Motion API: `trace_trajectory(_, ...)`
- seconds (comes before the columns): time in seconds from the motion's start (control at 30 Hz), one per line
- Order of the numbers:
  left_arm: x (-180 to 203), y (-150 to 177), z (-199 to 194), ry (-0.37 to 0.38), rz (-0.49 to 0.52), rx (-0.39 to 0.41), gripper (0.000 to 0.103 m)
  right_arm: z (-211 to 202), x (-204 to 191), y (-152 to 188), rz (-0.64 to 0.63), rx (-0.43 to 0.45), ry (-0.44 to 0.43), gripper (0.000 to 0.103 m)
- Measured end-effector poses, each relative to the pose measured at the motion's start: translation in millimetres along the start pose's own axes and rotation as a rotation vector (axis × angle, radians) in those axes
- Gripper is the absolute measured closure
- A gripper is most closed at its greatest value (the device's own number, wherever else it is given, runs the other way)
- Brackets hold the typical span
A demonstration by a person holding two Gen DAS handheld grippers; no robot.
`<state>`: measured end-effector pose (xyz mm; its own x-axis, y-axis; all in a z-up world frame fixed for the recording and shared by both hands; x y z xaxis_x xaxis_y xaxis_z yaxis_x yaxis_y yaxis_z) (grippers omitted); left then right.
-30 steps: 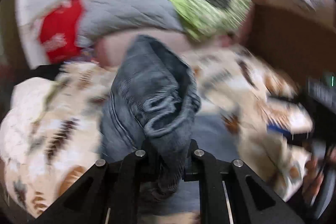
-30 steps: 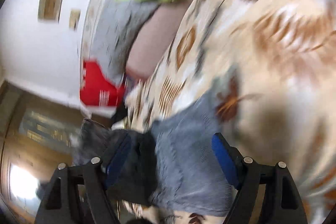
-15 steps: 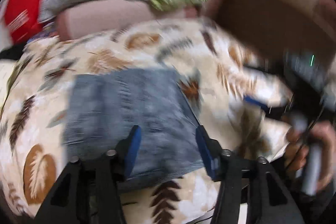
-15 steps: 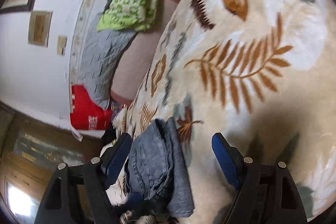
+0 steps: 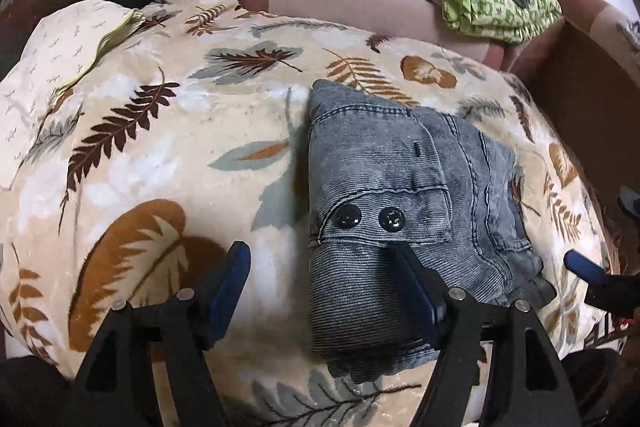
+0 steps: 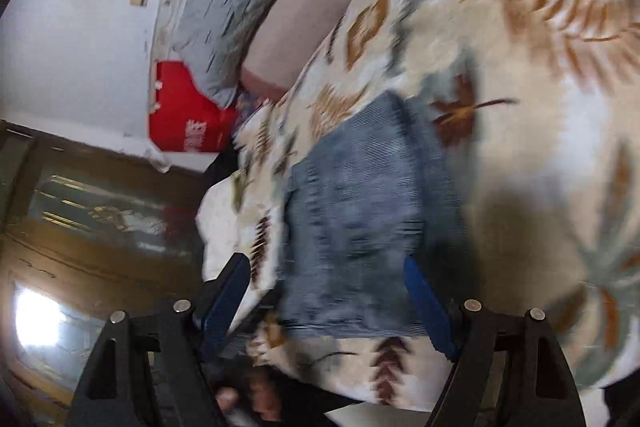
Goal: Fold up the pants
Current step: 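Press and straighten the folded jeans stack with the right tool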
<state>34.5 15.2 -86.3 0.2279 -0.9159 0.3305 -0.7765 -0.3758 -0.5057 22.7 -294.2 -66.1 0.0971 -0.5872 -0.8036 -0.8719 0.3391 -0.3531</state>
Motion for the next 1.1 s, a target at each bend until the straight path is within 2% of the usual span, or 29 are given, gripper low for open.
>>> trace_trajectory(0.1,-5.1,-0.6,4.2,0.018,-0.022,-0.01,0.029,16.1,-6.5,11.1,0.058,-0.029,-0.076,0.021)
trace_trajectory(0.17,-9.4,-2.3,5.1,0.029,-0.044,-0.022,0.029,34.2,-1.4,18.8,0.091,-0.054,-0.092,0.021)
trace_trajectory(0.2,-9.8,-4.0,6.5,0.032,-0.051,-0.028,0.029,43.9,5.6,22.8,0.118,-0.067,-0.078,0.021)
trace_trajectory(0.27,-7.2,-8.5,1.8,0.038,-0.041,-0.02,0.029,56.0,27.6,33.5,0.171,-0.091,0.013,0.021)
trace_trajectory(0.33,-5.5,-12.4,-5.4,0.026,-0.035,0.025,0.029,51.1,42.2,42.1,0.212,-0.043,-0.02,0.028)
trace_trajectory(0.4,-1.1,-13.1,-2.5,-0.009,-0.009,0.054,0.029,48.2,43.4,43.1,0.219,-0.033,-0.02,0.028)
trace_trajectory(0.47,3.3,-6.4,11.4,-0.042,0.031,0.014,0.029,48.8,39.1,39.4,0.213,-0.043,-0.008,0.027)
trace_trajectory(0.53,2.4,-1.8,16.0,-0.055,0.028,0.021,0.029,48.9,29.2,31.3,0.176,-0.035,0.016,0.026)
trace_trajectory(0.6,0.6,-1.4,15.6,-0.042,0.019,0.025,0.028,51.1,30.7,27.6,0.182,-0.039,0.078,0.026)
trace_trajectory(0.7,-2.0,-3.0,16.8,-0.029,0.013,0.015,0.027,49.1,43.2,25.3,0.286,0.008,0.081,0.027)
trace_trajectory(0.8,-4.2,-2.3,18.2,-0.022,0.009,0.019,0.025,58.3,37.8,16.8,0.247,-0.006,0.136,0.027)
trace_trajectory(0.83,-5.1,-2.5,18.9,-0.023,0.007,0.019,0.024,62.0,36.0,13.9,0.226,-0.012,0.152,0.03)
trace_trajectory(0.87,-5.5,-2.6,19.2,-0.022,0.004,0.018,0.024,64.2,34.3,11.5,0.214,-0.018,0.172,0.038)
trace_trajectory(0.93,-7.6,-2.8,20.1,-0.017,-0.006,0.015,0.022,68.8,33.3,11.3,0.203,-0.041,0.235,0.094)
trace_trajectory(1.0,-8.9,-2.3,21.4,-0.018,-0.012,0.016,0.019,70.3,32.6,12.7,0.179,-0.057,0.238,0.095)
trace_trajectory(1.1,-10.0,-3.3,21.8,-0.018,-0.01,0.013,0.019,67.0,12.7,8.1,0.071,-0.054,0.279,0.095)
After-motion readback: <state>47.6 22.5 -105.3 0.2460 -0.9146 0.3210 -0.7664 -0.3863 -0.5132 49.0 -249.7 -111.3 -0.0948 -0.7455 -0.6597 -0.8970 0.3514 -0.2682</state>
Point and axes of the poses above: each gripper's, at about its wrist camera, not at the fingertips, and z roughly the way its jaws point, x to its right, y to its underside, the point moved 2 cm from there along z, roughly the way its jaws point, and after that the axes turned 15 degrees about -z, right-handed, at the moved point
